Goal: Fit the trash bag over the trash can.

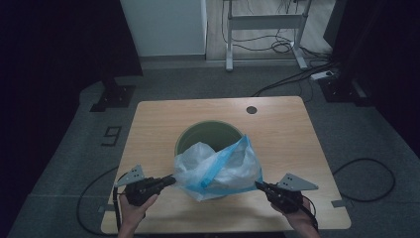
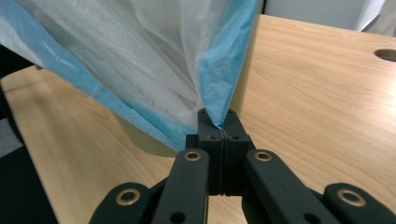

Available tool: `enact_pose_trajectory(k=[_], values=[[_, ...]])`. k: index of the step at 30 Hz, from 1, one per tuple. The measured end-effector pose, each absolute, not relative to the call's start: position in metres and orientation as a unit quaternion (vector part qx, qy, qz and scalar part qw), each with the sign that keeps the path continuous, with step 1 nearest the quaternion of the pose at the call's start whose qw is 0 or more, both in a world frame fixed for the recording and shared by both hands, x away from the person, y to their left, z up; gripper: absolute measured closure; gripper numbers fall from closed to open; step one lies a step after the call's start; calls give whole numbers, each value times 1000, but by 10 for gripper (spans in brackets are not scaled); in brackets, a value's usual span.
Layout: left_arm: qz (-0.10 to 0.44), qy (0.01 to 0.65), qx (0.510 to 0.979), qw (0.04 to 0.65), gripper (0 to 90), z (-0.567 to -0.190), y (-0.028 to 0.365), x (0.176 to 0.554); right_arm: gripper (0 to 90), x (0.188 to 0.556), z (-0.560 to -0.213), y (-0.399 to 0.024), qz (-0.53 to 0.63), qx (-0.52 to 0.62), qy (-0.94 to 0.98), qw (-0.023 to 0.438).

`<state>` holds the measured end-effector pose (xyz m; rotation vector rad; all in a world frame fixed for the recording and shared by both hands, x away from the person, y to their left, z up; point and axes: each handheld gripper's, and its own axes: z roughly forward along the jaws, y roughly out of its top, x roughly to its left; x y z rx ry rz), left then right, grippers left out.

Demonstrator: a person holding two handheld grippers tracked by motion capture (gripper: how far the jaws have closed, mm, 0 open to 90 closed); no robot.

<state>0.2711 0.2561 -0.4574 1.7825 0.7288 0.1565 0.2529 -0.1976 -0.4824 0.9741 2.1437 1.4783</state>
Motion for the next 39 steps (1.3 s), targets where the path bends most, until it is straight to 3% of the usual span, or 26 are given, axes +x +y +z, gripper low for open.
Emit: enact_pose_trajectory(k=[3,5,6,7,12,17,26,28,29,31,34,39], values=[[78,312,753,574,865,-454,259,267,884,255,-481,-201,524,350,753,188],[86,309,749,580,773,-450,259,264,868,255,-480,-202,525,354,748,196],[95,309,747,581,653,-448,258,262,832,255,-478,-203,531,355,743,199],[101,306,746,583,653,-445,257,260,832,255,-478,-203,531,355,743,199],[127,287,743,592,477,-431,250,253,771,251,-470,-204,548,349,732,205],[140,266,741,600,432,-416,241,248,768,250,-462,-206,551,344,730,212],[145,230,763,586,462,-401,217,251,767,252,-458,-206,554,345,727,212],[151,233,769,576,575,-400,213,252,765,252,-456,-206,556,344,726,213],[152,237,771,571,718,-400,212,253,765,252,-454,-206,559,341,725,214],[149,239,772,570,832,-400,210,255,766,252,-454,-205,559,340,725,214],[156,250,764,574,894,-398,211,257,795,252,-452,-205,559,336,727,214],[174,285,724,603,898,-392,223,260,852,252,-453,-206,547,338,734,220]])
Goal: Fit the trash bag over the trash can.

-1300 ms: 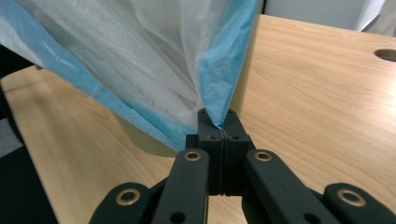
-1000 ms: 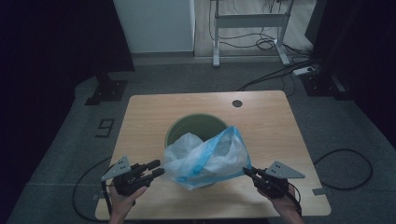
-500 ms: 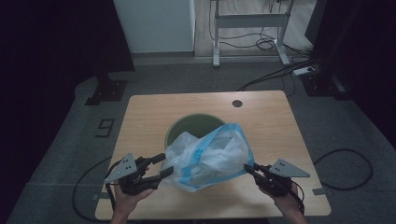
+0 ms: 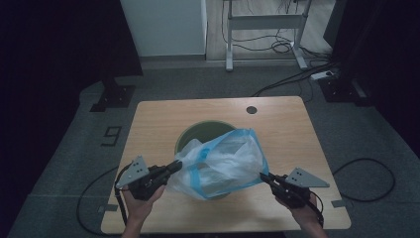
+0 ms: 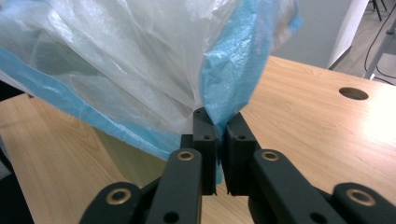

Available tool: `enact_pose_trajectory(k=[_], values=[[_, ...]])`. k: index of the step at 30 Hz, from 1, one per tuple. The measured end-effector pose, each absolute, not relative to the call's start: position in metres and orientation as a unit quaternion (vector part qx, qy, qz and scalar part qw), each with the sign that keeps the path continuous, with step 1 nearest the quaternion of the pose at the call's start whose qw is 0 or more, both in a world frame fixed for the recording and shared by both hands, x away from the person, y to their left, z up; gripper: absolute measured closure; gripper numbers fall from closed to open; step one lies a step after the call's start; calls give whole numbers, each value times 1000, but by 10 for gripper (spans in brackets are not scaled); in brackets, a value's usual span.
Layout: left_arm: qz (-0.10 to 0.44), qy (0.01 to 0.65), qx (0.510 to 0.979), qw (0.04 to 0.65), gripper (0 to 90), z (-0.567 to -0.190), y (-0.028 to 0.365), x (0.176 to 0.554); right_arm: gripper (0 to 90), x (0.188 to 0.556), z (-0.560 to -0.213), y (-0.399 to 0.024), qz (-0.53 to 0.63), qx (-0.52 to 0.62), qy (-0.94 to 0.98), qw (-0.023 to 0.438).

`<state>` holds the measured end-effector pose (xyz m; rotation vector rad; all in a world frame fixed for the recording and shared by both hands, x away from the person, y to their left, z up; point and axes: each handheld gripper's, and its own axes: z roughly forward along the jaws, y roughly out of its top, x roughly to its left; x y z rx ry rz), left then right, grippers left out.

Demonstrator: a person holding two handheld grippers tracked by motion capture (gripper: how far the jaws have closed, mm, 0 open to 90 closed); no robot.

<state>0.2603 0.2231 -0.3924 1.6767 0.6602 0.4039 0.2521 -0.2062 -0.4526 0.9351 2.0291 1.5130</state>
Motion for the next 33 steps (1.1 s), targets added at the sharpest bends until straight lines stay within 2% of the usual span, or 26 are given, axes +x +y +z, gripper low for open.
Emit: enact_pose_trajectory(k=[3,12,33], values=[[173,304,703,620,897,-391,234,264,867,253,-456,-207,539,343,737,219],[148,326,685,634,897,-410,255,267,868,257,-471,-211,520,360,746,206],[74,336,724,598,896,-452,273,267,866,259,-495,-207,490,369,770,176]])
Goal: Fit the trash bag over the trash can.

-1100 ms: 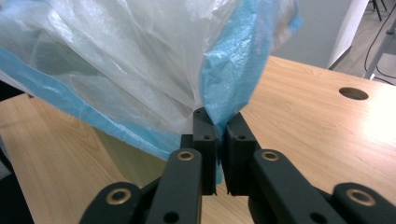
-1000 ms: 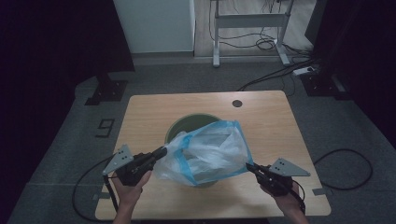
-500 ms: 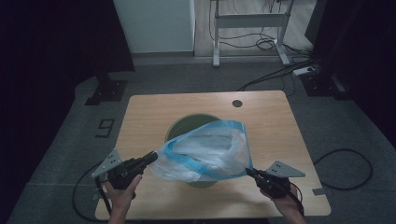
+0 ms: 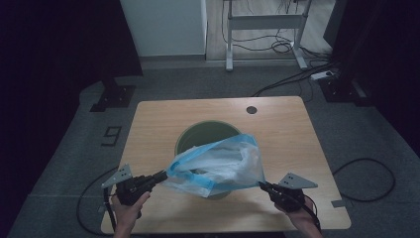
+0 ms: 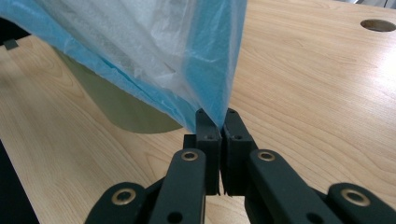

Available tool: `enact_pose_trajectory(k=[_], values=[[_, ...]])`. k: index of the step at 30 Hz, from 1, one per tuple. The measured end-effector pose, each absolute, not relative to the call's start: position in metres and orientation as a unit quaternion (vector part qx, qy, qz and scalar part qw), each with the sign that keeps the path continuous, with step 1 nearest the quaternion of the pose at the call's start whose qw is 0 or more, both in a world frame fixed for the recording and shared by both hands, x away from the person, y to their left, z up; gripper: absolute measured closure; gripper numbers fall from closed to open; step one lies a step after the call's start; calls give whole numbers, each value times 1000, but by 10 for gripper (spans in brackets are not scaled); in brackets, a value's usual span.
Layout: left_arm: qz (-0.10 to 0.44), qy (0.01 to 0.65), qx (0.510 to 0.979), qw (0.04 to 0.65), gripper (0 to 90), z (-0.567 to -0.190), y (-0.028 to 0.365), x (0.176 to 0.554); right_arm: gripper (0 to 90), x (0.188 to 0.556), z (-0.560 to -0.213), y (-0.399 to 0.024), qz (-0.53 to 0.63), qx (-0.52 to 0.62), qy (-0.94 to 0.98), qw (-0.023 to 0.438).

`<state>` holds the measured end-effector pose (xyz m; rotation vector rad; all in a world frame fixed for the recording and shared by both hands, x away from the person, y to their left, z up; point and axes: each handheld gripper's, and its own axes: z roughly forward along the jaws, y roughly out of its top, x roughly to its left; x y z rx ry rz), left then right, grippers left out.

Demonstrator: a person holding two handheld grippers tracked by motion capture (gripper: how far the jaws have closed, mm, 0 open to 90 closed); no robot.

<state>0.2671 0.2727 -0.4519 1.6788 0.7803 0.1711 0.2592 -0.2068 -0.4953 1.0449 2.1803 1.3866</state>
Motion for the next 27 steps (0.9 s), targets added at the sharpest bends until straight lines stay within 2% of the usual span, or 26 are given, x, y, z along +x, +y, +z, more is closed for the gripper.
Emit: enact_pose_trajectory(k=[3,4,5,6,7,8,9,11,13,14,16,17,18,20,21,22,27], values=[[80,334,726,596,892,-451,272,266,864,259,-494,-208,494,370,767,175],[83,331,726,597,828,-450,271,265,808,259,-492,-209,500,369,763,175],[83,331,726,597,770,-450,271,265,808,259,-492,-209,500,369,763,175],[89,326,725,600,721,-448,270,263,664,256,-488,-211,514,366,753,186],[89,326,725,600,692,-448,270,263,664,256,-488,-211,514,366,753,186],[96,321,725,602,646,-446,268,261,546,253,-482,-213,530,363,740,198],[96,321,725,602,600,-446,268,261,546,253,-482,-213,530,363,740,198],[100,319,725,602,578,-446,266,259,486,250,-476,-214,547,360,729,203],[92,313,729,602,545,-446,263,259,473,249,-471,-215,560,354,722,199],[87,311,732,600,543,-447,262,259,495,248,-469,-215,566,350,720,195],[78,302,739,597,586,-448,260,259,599,248,-466,-213,571,340,723,189],[72,293,747,592,637,-450,258,258,655,247,-465,-212,570,334,727,186],[69,290,751,589,751,-450,258,258,727,247,-464,-208,566,325,735,183],[62,281,762,580,837,-452,257,258,783,247,-464,-205,561,318,743,180],[62,281,762,580,876,-452,257,258,783,247,-464,-205,561,318,743,180],[65,280,769,571,889,-452,256,258,837,248,-468,-200,543,316,757,180],[70,290,771,562,895,-454,258,261,868,253,-478,-198,524,331,765,175]])
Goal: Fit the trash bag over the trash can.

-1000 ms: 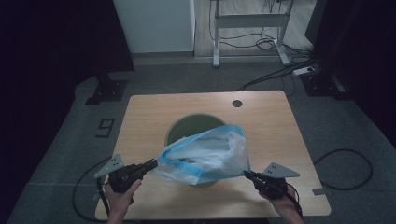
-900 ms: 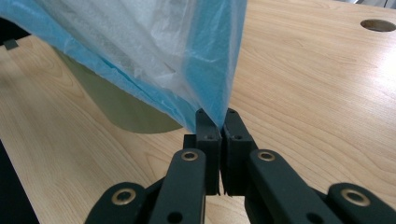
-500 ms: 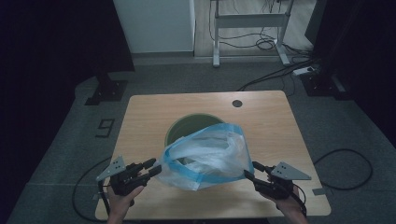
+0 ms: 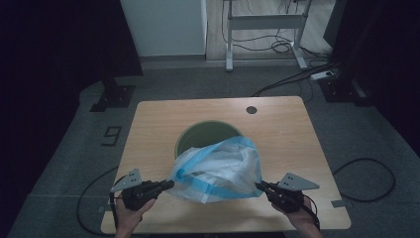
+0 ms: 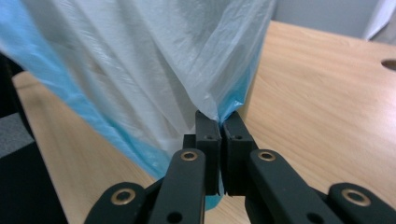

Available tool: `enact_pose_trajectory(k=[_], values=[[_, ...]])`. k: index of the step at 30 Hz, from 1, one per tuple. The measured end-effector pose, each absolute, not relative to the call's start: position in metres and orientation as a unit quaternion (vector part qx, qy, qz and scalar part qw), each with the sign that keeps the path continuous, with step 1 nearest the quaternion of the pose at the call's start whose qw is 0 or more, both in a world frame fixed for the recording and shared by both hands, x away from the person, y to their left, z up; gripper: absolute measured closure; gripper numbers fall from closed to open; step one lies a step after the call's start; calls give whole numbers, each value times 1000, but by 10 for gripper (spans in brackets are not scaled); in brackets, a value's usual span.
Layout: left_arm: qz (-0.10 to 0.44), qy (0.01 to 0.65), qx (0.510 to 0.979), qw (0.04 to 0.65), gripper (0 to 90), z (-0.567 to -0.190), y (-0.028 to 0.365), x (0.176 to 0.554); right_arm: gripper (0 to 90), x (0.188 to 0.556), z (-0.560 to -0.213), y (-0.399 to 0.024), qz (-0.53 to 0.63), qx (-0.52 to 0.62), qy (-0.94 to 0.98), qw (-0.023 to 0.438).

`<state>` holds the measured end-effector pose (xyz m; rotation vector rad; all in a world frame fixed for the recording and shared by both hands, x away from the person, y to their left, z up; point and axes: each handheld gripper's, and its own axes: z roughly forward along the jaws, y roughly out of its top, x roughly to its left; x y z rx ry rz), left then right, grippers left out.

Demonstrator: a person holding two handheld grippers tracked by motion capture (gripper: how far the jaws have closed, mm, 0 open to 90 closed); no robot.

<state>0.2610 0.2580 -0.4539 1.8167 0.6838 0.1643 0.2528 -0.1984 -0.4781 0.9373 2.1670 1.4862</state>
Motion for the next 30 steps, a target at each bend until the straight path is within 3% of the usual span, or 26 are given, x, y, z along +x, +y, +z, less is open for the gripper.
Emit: enact_pose_trajectory(k=[5,16,23,30], values=[[72,307,774,549,895,-456,260,269,870,257,-481,-198,517,337,767,176],[84,347,746,562,878,-447,272,283,868,274,-470,-202,507,351,754,227],[104,327,734,586,583,-430,274,271,812,275,-459,-200,521,351,741,239],[106,298,736,599,400,-407,266,264,787,273,-453,-200,525,350,735,247]])
